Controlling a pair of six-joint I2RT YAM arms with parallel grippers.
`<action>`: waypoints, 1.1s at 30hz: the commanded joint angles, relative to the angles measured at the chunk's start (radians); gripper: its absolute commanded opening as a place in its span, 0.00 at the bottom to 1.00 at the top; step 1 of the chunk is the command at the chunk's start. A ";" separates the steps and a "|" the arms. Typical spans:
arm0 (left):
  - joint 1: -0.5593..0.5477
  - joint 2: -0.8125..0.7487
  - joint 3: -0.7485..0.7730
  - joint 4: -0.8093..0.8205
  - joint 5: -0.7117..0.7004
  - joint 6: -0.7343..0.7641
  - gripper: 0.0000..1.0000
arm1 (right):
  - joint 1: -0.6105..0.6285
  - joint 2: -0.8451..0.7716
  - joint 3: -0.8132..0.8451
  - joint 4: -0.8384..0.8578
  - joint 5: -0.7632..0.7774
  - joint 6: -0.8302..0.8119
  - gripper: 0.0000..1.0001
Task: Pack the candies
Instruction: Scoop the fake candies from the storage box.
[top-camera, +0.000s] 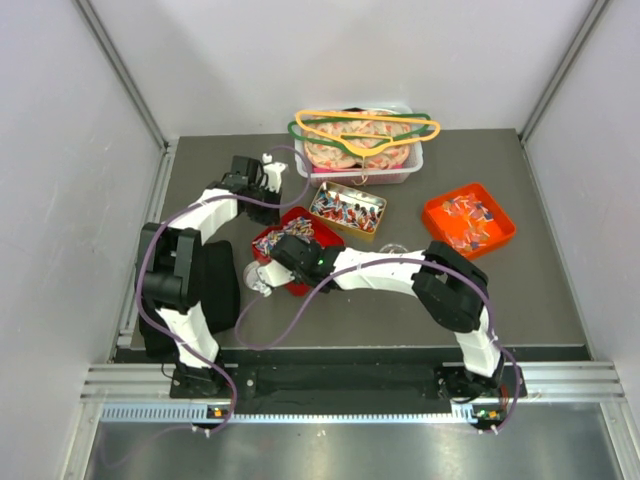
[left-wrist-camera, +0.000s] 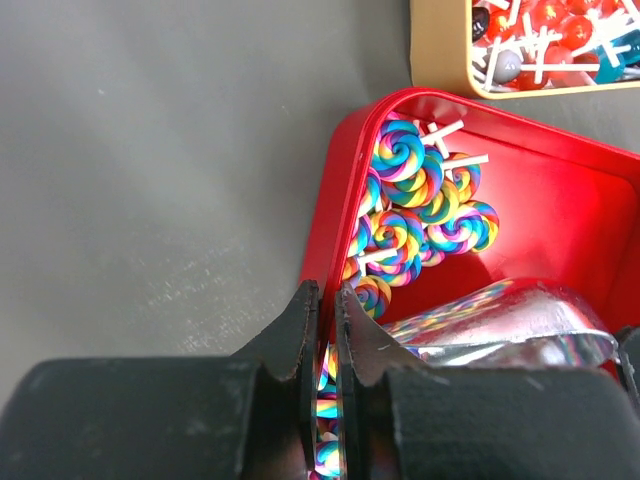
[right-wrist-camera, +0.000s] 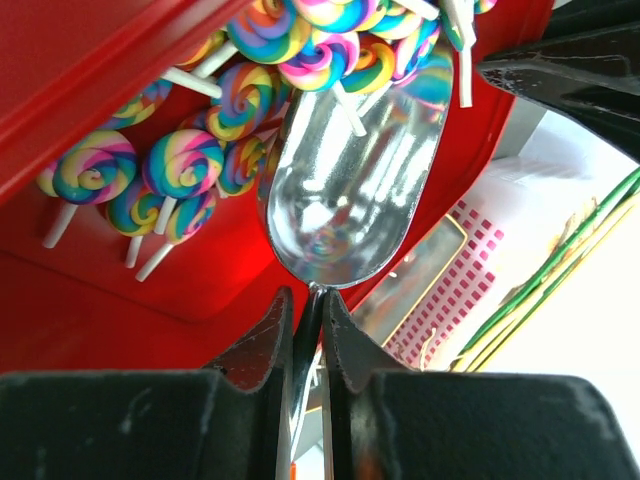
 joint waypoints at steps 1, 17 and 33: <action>-0.021 -0.028 0.096 0.197 0.142 -0.005 0.00 | 0.078 -0.007 0.021 -0.073 -0.334 0.037 0.00; -0.035 -0.057 0.096 0.142 0.181 0.069 0.00 | -0.070 -0.061 0.113 -0.293 -0.454 0.198 0.00; -0.037 -0.056 0.091 0.159 0.181 0.051 0.00 | -0.103 -0.044 0.144 -0.435 -0.554 0.134 0.00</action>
